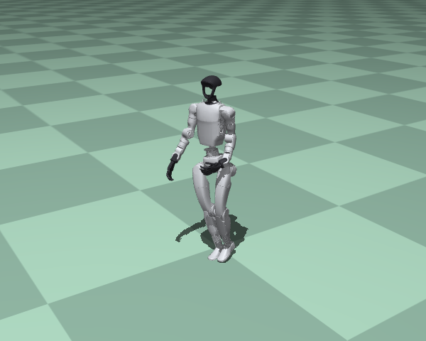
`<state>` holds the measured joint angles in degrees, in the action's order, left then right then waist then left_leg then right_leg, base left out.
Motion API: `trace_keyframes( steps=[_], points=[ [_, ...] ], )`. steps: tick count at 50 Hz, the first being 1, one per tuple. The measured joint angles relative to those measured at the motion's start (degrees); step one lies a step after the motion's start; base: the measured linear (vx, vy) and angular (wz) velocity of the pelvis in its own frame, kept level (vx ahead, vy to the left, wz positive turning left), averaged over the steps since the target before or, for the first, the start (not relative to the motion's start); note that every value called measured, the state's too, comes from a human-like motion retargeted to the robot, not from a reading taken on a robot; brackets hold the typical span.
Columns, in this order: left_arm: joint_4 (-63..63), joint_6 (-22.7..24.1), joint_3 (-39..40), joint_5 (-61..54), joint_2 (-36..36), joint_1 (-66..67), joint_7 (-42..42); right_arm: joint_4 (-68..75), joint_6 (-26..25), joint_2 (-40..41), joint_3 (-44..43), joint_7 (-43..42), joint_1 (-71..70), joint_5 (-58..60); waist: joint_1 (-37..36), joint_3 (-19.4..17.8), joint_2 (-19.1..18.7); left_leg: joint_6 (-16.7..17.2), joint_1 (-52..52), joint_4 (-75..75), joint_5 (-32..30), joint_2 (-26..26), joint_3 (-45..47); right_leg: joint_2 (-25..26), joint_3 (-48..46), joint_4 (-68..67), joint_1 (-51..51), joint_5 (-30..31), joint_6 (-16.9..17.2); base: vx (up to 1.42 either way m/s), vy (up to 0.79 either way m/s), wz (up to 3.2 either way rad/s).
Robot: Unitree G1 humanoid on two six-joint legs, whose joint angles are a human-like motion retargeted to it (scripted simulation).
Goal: Walk run
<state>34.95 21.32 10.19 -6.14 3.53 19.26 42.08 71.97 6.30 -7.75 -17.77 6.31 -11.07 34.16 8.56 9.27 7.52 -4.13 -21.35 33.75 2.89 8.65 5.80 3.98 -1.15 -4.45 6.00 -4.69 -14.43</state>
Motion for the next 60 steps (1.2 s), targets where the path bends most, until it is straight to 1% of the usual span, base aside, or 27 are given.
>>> trace_keyframes(
  steps=[3,7,9,12,15,17,18,20,23,24,25,27,32,35,37,40,42,43,45,47,48,49,50,52,54,57,60],
  points=[
    [-0.12,-0.02,0.44,-0.03,0.09,-0.01,-0.42,-2.08,1.9,-0.23,2.18,-0.98,-3.81,0.67,-2.34,-1.9,-2.16,5.4,-0.04,-13.6,-3.76,1.55,-7.75,4.35,6.21,-0.31,-2.92,-0.56,-0.34,0.47,-0.18,-2.07],
    [-0.68,-0.06,0.28,0.43,0.52,-0.76,-0.91,-4.02,3.7,0.17,2.53,-3.23,-5.12,-0.11,-3.84,-4.28,-4.49,6.39,-1.38,-27.13,-2.37,2.83,-12.18,8.15,11.72,-0.69,-7.48,-1.72,-0.57,0.63,-0.16,-1.3],
    [-1.07,-0.12,-0.05,1.0,0.68,-1.43,-0.52,-4.67,4.28,0.24,2.2,-6.88,-4.26,-0.84,-4.43,-5.25,-5.37,8.42,-1.31,-31.71,-1.63,3.82,-12.75,9.4,13.45,-0.97,-9.57,-2.47,-0.57,0.72,-0.12,-0.7],
    [-1.36,-0.67,-0.47,1.56,1.06,-2.68,0.09,-4.78,5.37,0.79,1.9,-16.6,-1.89,-1.53,-4.84,-6.1,-5.52,6.19,-0.24,-34.15,-1.56,4.89,-10.94,10.15,13.13,-1.74,-11.95,-2.89,-0.57,0.66,-0.18,-0.37],
    [-1.88,-1.22,-0.42,1.41,1.59,-2.77,0.73,-4.04,6.5,2.12,1.59,-23.3,1.86,-0.47,-6.41,-5.34,-3.56,2.69,1.14,-31.04,-2.9,4.01,-6.82,10.16,11.4,-2.81,-13.7,1.01,-0.08,0.84,-0.41,-0.67],
    [-2.45,-1.29,-0.19,1.6,2.03,-2.21,1.11,-3.47,6.67,2.89,1.31,-23.83,5.31,0.54,-8.23,-4.5,-2.38,2.06,2.02,-29.6,-4.87,3.53,-6.55,9.13,10.98,-4.87,-14.28,6.9,3.12,1.01,-0.35,-1.03],
    [-2.76,-1.27,-0.03,1.86,2.15,-1.92,1.21,-3.24,7.01,3.31,1.28,-23.67,7.38,0.91,-8.91,-3.67,-1.23,0.46,2.08,-28.72,-3.54,4.14,-7.13,7.49,9.91,-6.3,-13.92,11.25,5.65,1.15,-0.37,-0.98],
    [-3.55,-0.85,0.37,2.53,1.99,-1.52,0.73,-2.87,8.17,4.29,2.35,-23.01,11.49,0.62,-8.87,-2.58,0.32,-1.91,1.79,-26.13,-0.1,4.4,-5.82,5.65,7.89,-10.95,-12.61,21.56,13.02,1.08,-0.41,-0.82],
    [-5.3,-0.38,0.39,2.61,1.06,-1.51,-0.81,-3.49,10.5,4.55,4.79,-20.47,16.46,-1.79,-8.97,-2.48,-0.59,-2.71,4.04,-24.16,5.45,0.76,-4.05,8.2,6.6,-23.66,-7.55,33.53,27.72,0.75,-0.41,-1.04],
    [-5.71,-0.34,0.05,2.13,0.79,-1.74,-1.15,-4.05,11.31,4.29,4.91,-19.04,17.58,-2.14,-8.83,-2.38,-1.07,-2.39,5.35,-24.09,7.23,-0.36,-3.57,7.91,2.95,-28.33,-4.92,34.62,29.37,0.66,-0.52,-1.01],
    [-6.02,-0.35,-0.35,1.49,0.53,-2.05,-1.41,-4.69,12.17,3.96,4.81,-17.46,18.6,-2.27,-8.45,-2.25,-1.39,-1.79,6.73,-23.99,9.06,-1.32,-3.18,6.89,-1.7,-33.18,-2.03,34.69,29.43,0.72,-0.36,-0.84],
    [-5.91,-1.12,-0.88,-0.53,0.28,-3.41,-1.54,-6.33,13.88,2.97,4.38,-14.03,20.49,-2.5,-7.8,-2.07,-3.99,-2.8,9.12,-25.92,10.08,-2.35,-2.35,7.7,-0.41,-36.81,3.47,27.66,28.36,0.78,-0.16,-0.78],
    [-7.77,-1.94,-4.1,-5.11,-2.12,-7.07,-1.8,-14.06,18.23,1.2,3.15,-3.62,25.58,-11.53,-1.69,-4.11,-7.78,-2.37,16.02,-29.93,11.84,-2.98,-3.75,0.52,-10.35,-39.07,18.75,11.91,20.65,0.69,-0.29,0.09],
    [-10.67,-1.55,-5.2,-6.57,-3.96,-8.08,-1.45,-20.97,19.96,0.71,2.71,3.43,28.53,-18.56,2.09,-4.81,-7.75,-2.21,19.22,-30.82,13.22,-1.52,-2.43,-6.74,-14.7,-32.3,25.33,5.99,18.84,0.79,-0.4,0.07],
    [-12.16,-1.55,-5.36,-7.58,-4.77,-8.44,-0.69,-25.78,20.44,1.44,1.93,5.28,30.19,-21.23,3.7,-5.28,-7.72,-1.63,21.52,-30.92,13.91,-0.99,-1.16,-9.51,-16.57,-25.0,28.06,4.06,17.2,0.81,-0.45,-0.12],
    [-13.67,-1.56,-5.46,-8.64,-5.16,-8.02,0.16,-32.58,21.59,3.76,1.04,3.45,31.63,-24.26,5.23,-5.48,-7.49,0.01,25.01,-30.39,12.39,-0.64,1.61,-8.97,-14.15,-15.26,29.86,-0.13,16.37,0.86,-0.5,-0.2],
    [-13.84,-1.48,-5.6,-9.12,-4.75,-6.9,0.1,-35.9,22.86,5.81,0.79,0.25,31.64,-25.8,5.49,-5.15,-8.55,2.11,26.33,-28.12,7.64,-1.59,1.37,-8.14,-15.14,-12.73,28.74,1.13,13.75,0.91,-0.48,-0.26],
    [-13.74,-1.43,-5.68,-9.28,-4.47,-6.22,0.08,-37.42,23.61,6.9,0.98,-1.53,31.55,-26.6,5.84,-4.88,-9.69,3.45,26.54,-26.2,4.18,-2.88,0.85,-7.25,-16.58,-12.7,28.04,2.31,9.17,1.03,-0.53,-0.27],
    [-13.55,-1.3,-5.23,-9.33,-3.67,-4.4,0.26,-40.09,25.15,8.37,2.48,-4.8,31.16,-28.52,5.13,-3.67,-10.41,4.99,25.94,-19.92,-6.65,-3.84,1.97,-5.8,-19.51,-13.29,25.18,-1.45,4.05,1.14,-0.63,-0.74],
    [-13.82,-1.01,-3.53,-8.7,-2.86,-1.93,1.54,-41.61,26.2,9.19,5.28,-6.54,29.22,-31.36,3.22,-3.61,-7.88,4.13,23.06,-8.32,-19.51,-3.25,6.58,-4.04,-9.77,-14.3,22.61,-2.99,3.76,1.18,-0.7,-1.34],
    [-14.11,-0.9,-3.17,-8.29,-2.37,-0.75,1.95,-42.12,26.4,9.28,6.36,-6.6,27.51,-32.94,2.16,-4.3,-6.41,1.62,20.31,-0.11,-24.27,-3.78,9.05,-4.83,-8.43,-15.59,21.08,-4.74,3.93,1.23,-0.67,-1.38],
    [-14.37,-1.07,-2.87,-7.99,-1.81,0.09,1.69,-42.71,26.33,9.04,7.61,-5.84,25.59,-34.34,1.22,-4.77,-5.03,-0.28,16.43,8.52,-25.83,-4.03,9.69,-5.54,-7.45,-16.27,19.22,-6.33,4.22,1.16,-0.57,-1.42],
    [-14.61,-1.37,-2.59,-7.75,-1.2,0.75,1.09,-43.32,26.13,8.66,8.96,-4.67,23.57,-35.65,0.33,-5.14,-3.69,-1.89,11.98,17.35,-25.79,-4.14,9.43,-6.19,-6.65,-16.65,17.2,-7.85,4.57,1.01,-0.42,-1.17],
    [-15.36,-1.7,-2.58,-7.45,-0.24,1.81,-0.06,-45.18,25.55,6.88,10.94,-2.18,20.04,-37.6,0.09,-4.53,-3.46,-1.45,4.24,24.94,-16.53,-2.39,5.42,-5.99,-6.64,-15.46,14.09,-9.52,5.0,0.97,-0.34,-0.56],
    [-16.56,-1.42,-2.63,-6.84,0.43,3.27,-0.27,-47.17,25.54,4.63,11.77,-0.63,17.39,-38.28,-0.36,-4.38,-3.48,-4.32,-2.0,25.38,-10.51,-1.78,3.57,-5.15,-6.95,-12.65,10.15,-10.21,4.9,1.17,-0.44,-0.3],
    [-18.73,-1.25,-2.32,-5.98,0.63,5.13,0.14,-50.3,26.12,1.18,13.66,-1.57,14.96,-37.95,-2.86,-4.77,-2.32,-5.84,-8.72,15.31,-2.68,-0.7,2.01,-2.76,-6.15,-7.11,3.57,-8.32,3.93,1.2,-0.52,-0.76],
    [-20.39,-1.86,-2.24,-5.59,0.12,5.24,0.66,-52.55,26.26,-1.63,14.8,-4.56,14.15,-36.36,-8.5,-6.19,-1.0,-2.25,-10.63,-4.17,-3.12,-0.61,2.39,0.39,-3.73,-2.12,-3.66,0.39,5.25,1.34,-0.52,-1.33]
  ],
)
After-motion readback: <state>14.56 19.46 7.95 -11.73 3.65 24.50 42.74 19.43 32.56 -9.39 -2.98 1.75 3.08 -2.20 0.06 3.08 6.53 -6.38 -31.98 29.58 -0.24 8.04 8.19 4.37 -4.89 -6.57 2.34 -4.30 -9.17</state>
